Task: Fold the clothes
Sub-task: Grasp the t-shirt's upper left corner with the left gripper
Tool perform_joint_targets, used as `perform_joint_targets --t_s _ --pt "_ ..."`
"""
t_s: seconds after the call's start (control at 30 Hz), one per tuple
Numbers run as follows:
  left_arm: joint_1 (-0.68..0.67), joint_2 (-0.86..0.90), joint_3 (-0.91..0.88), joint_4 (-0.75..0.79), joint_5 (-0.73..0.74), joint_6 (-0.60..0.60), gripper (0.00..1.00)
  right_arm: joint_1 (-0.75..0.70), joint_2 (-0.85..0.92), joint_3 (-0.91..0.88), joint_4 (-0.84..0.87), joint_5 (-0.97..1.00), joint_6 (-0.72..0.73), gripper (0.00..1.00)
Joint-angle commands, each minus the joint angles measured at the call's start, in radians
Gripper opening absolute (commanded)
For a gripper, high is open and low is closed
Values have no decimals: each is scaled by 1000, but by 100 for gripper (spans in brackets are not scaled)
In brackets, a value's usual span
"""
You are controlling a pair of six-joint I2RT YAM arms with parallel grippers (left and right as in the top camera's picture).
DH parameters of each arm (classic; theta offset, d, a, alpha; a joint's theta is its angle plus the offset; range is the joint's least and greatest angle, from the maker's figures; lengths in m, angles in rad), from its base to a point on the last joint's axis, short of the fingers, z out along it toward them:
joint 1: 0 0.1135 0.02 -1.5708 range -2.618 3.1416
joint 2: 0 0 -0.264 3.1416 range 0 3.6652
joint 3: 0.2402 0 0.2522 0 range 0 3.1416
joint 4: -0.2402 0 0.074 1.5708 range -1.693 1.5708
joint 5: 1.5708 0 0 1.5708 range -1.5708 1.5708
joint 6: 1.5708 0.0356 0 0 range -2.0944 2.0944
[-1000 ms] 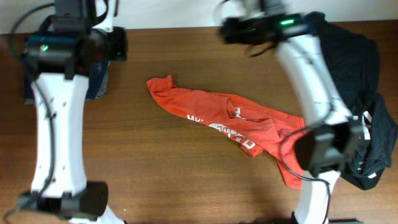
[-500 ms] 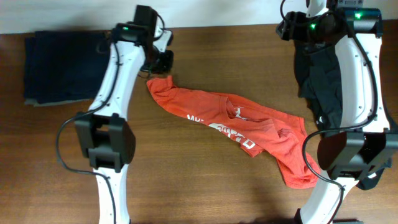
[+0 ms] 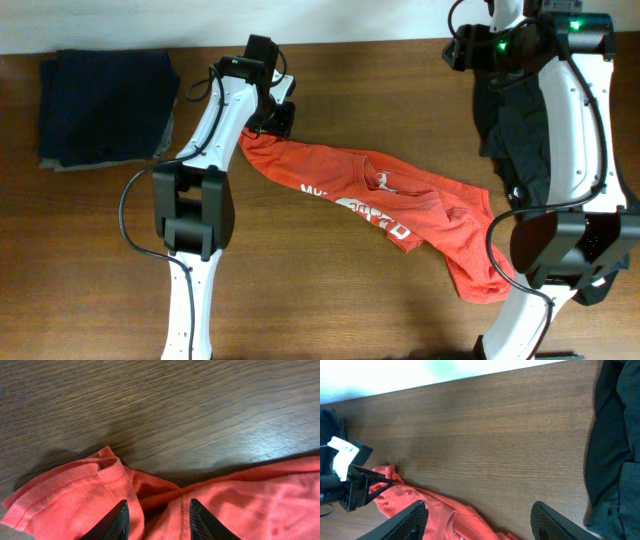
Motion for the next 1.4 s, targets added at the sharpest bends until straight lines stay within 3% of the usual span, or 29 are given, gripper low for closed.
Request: perform_joint_targets --t_s 0.0,0.17,0.67,0.8,0.87,0.93,1.13,1.37 --pt "3 26 5 15 -60 -20 40 -2 -3 5 -2 -12 -23 71" --pt "3 26 5 27 -148 -46 40 -2 -3 5 -2 -12 -26 71" --pt "1 88 5 63 -144 -66 39 -2 -3 5 1 -12 -27 72" --pt "1 99 5 66 -140 -69 18 -2 -3 5 0 -12 -49 72" --pt "2 98 20 63 -140 -69 3 -2 -3 5 1 -12 -49 72" --pt "2 98 36 56 -141 -70 1 -2 -3 5 1 -12 -49 72" --pt "13 98 300 -96 -153 -72 1 -2 -3 5 2 -12 -49 72" --pt "14 98 880 -316 -176 -72 1 -3 -3 5 5 -12 -49 72"
